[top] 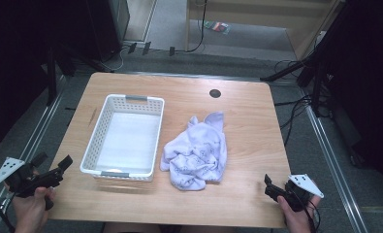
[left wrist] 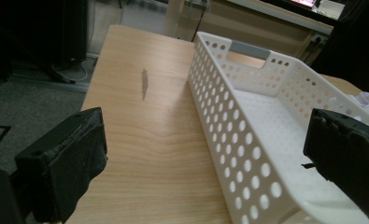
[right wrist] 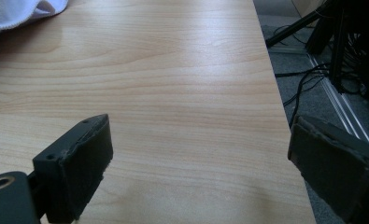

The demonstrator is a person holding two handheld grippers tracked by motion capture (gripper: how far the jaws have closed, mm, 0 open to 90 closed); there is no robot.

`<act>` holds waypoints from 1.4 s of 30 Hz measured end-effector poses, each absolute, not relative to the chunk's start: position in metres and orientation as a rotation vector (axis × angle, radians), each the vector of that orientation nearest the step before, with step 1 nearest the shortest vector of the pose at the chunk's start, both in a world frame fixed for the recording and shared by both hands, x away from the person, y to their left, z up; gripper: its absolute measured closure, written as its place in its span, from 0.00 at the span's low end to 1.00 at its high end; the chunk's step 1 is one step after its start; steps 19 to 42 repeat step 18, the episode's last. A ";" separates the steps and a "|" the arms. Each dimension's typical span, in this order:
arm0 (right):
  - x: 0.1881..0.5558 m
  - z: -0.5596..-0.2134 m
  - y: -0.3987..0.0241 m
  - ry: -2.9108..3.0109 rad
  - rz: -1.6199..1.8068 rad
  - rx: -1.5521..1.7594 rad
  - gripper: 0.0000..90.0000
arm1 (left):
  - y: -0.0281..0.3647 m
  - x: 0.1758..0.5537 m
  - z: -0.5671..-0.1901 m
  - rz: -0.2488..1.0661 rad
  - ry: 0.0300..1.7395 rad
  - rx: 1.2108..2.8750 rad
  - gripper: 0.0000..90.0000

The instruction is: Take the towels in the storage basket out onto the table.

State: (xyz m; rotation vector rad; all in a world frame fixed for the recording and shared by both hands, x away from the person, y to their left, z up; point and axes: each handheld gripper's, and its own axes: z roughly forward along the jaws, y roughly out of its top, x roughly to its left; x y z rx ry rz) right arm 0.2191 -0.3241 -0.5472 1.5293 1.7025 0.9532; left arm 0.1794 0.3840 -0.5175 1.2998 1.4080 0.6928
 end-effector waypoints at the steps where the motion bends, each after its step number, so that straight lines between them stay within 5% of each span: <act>1: 0.219 -0.547 -0.324 1.703 0.952 1.529 0.07 | 0.387 0.179 -0.521 0.698 1.405 1.295 0.00; 11: 0.219 -0.547 -0.324 1.704 0.953 1.529 0.07 | 0.396 0.183 -0.550 0.691 1.487 1.303 0.00; 42: 0.219 -0.547 -0.324 1.710 0.949 1.520 0.07 | 0.395 0.184 -0.552 0.695 1.505 1.295 0.00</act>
